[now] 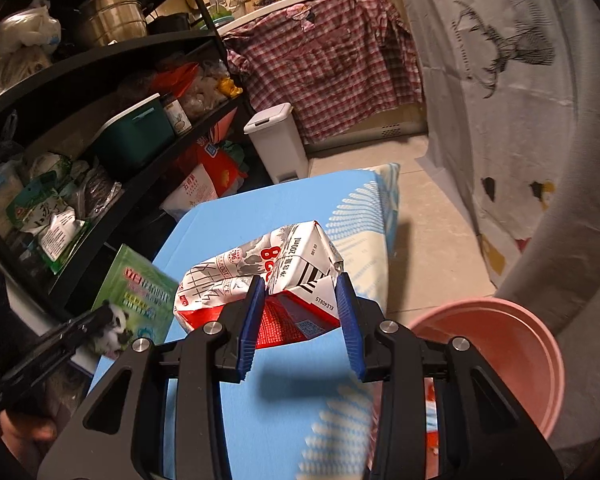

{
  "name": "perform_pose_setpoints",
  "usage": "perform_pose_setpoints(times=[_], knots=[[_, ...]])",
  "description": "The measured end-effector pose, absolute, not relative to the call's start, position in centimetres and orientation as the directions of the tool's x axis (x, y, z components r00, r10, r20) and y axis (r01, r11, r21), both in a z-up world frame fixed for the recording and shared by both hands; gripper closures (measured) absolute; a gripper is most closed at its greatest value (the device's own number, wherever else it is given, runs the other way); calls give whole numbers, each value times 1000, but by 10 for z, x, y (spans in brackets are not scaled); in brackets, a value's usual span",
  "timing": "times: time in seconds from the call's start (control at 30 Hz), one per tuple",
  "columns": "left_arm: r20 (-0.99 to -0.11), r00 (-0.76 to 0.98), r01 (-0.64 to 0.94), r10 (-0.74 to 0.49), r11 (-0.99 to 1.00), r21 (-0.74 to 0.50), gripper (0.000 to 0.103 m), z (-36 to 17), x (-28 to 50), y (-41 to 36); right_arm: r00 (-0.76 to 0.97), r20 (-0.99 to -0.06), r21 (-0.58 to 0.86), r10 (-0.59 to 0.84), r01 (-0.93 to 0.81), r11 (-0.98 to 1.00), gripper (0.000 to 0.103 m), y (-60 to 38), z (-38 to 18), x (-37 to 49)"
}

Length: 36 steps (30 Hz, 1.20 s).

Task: Collect trash
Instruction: 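Carry the green packet and milk carton over the pink bin with both tools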

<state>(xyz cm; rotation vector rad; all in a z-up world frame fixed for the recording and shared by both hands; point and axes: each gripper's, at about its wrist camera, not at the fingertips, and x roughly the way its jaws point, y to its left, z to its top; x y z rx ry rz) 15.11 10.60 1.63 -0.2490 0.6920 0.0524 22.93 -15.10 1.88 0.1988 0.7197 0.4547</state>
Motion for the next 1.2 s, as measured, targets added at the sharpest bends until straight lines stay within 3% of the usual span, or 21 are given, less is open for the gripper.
perform_pose_setpoints(times=[0.47,1.2], knots=[[-636,768,-58,-73,982,-183,101,21,133,60,744,-565,227,355,-274,935,66,-214,22,175],[-639,755,37,-144,983,-178,101,22,150,3,776,-595,196,209,-112,974,68,-269,9,182]])
